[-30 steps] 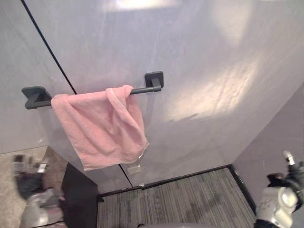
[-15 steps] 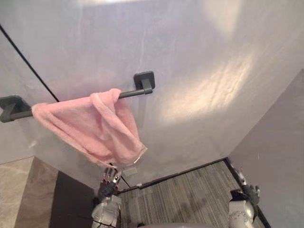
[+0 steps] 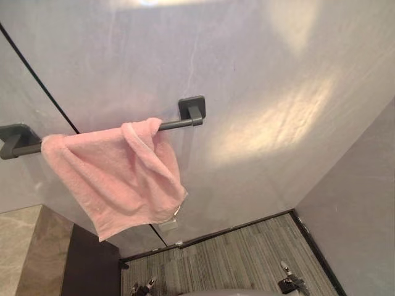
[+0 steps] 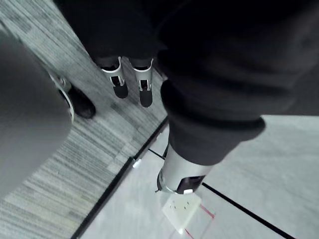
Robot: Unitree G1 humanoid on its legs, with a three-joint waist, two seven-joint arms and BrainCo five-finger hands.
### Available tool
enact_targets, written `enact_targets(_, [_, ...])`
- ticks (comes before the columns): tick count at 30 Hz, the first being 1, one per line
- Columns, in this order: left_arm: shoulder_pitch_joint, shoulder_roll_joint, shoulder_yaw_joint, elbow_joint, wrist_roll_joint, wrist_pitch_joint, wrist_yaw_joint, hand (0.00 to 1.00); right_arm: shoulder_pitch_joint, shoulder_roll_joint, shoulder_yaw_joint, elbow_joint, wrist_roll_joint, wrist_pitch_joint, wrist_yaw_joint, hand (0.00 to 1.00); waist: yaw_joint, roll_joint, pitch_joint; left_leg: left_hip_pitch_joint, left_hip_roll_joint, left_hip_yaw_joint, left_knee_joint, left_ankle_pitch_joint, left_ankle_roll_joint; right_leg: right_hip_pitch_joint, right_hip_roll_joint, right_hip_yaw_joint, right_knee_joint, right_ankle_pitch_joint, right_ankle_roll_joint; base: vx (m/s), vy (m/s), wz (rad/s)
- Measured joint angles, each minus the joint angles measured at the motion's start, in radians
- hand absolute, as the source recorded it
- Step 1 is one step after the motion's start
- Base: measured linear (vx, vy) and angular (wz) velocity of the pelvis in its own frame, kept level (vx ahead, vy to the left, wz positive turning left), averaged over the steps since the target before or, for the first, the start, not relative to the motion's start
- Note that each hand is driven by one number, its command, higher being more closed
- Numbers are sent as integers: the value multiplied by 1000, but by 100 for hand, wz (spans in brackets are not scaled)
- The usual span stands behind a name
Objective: Organize washtable
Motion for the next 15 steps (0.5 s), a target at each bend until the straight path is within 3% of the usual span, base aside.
enact_targets(5, [6,12,26,45,41,2,7,0,-10,-11,56,14,-30,5,20,0,8,-16,5,-17,-10,4,0,-1,1,-26,-12,5,13,-4,5,-25,24,-1])
enact_targets(7, [-26,39,3,41,85,1,3,0,-45,-12,150,7,-67,5,26,0,17,-26,33,-68,-6,-4,49,-5,10,-124,-31,29,192,-71,8,-12,22,3])
enact_targets(10, [-68,74,-46,19,129,2,1,0,-61,-13,245,-5,-102,6,43,0,27,-45,60,-154,17,-45,144,-28,32,-197,-39,52,330,-101,33,-55,0,53])
enact_targets(11, [-77,79,-58,-2,147,1,1,0,-65,-14,293,-25,-130,9,47,0,23,-50,76,-179,12,-81,169,-28,32,-246,-75,59,549,-188,11,0,-25,76])
enact_targets(13, [-75,88,-76,-28,148,1,1,0,-71,-15,330,-29,-196,10,64,0,31,-76,71,-192,0,-137,211,-27,31,-217,-128,89,712,-227,35,54,-114,86])
enact_targets(15, [-76,100,-75,-43,144,-7,4,0,-145,-28,400,-24,-305,10,73,0,30,-104,76,-253,-20,-163,286,-28,30,-134,-166,126,595,-246,54,-101,-304,59])
